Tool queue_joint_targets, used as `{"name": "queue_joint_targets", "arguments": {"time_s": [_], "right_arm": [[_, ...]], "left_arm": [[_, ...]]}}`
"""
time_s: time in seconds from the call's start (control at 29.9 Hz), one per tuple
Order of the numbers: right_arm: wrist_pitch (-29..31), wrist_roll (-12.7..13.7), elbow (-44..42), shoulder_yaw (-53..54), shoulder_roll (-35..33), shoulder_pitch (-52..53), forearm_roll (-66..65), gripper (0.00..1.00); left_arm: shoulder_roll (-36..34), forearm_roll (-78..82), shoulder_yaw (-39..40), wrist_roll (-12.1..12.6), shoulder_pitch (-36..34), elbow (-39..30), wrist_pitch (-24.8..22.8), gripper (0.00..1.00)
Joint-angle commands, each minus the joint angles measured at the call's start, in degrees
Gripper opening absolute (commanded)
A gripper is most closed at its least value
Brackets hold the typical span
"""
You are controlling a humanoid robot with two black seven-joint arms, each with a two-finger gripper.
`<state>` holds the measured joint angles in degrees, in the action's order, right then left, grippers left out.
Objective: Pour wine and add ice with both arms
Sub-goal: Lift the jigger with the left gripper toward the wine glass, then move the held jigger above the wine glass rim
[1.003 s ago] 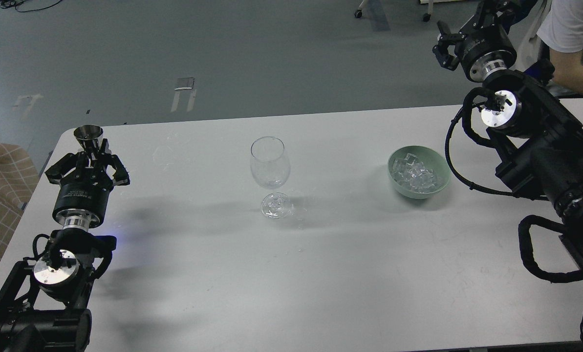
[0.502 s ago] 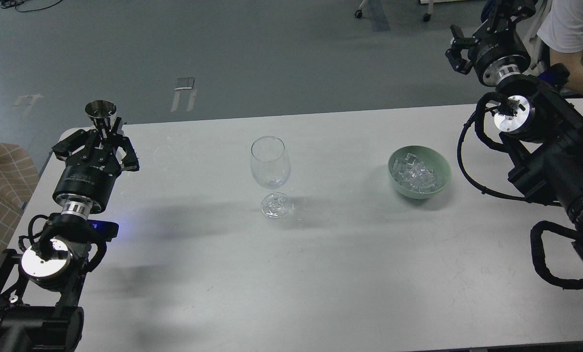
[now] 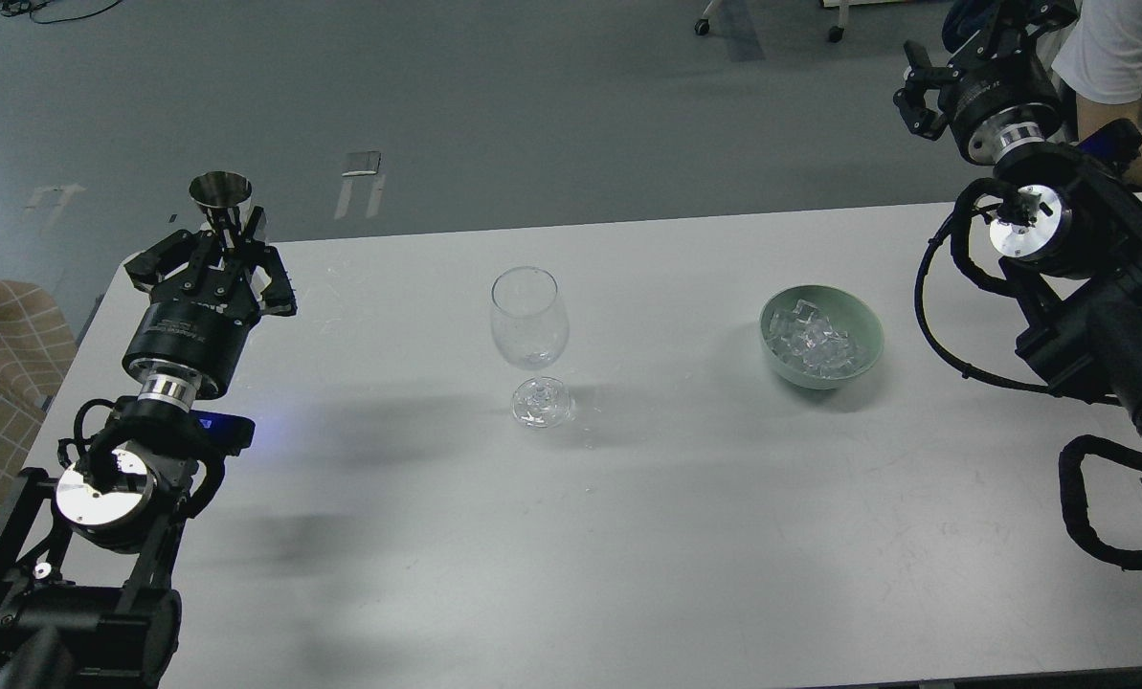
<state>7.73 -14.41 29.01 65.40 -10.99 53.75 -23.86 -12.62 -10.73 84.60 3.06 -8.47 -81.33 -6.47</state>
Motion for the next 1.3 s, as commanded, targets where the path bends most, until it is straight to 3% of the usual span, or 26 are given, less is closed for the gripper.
{"name": "queue_joint_targets", "arguments": {"time_s": [0.0, 0.74, 0.87, 1.27], "right_arm": [[0.09, 0.0, 0.17, 0.08, 0.18, 0.04, 0.04, 1.0], [0.09, 0.0, -0.09, -0.09, -0.09, -0.14, 0.04, 1.0], [0.18, 0.0, -0.09, 0.08, -0.09, -0.14, 0.04, 1.0], [0.18, 0.0, 0.08, 0.26, 0.0, -0.49, 0.04, 1.0]], "left_arm": [[-0.22, 0.0, -0.76, 0.02, -0.06, -1.02, 0.05, 0.17], [-0.92, 0.62, -7.52, 0.37, 0.73, -7.96, 1.46, 0.17], [-0.74, 0.53, -9.35, 1.33, 0.74, -11.3, 4.53, 0.17], [-1.54, 0.79, -13.41, 1.69, -0.14, -11.3, 4.62, 0.17]]}}
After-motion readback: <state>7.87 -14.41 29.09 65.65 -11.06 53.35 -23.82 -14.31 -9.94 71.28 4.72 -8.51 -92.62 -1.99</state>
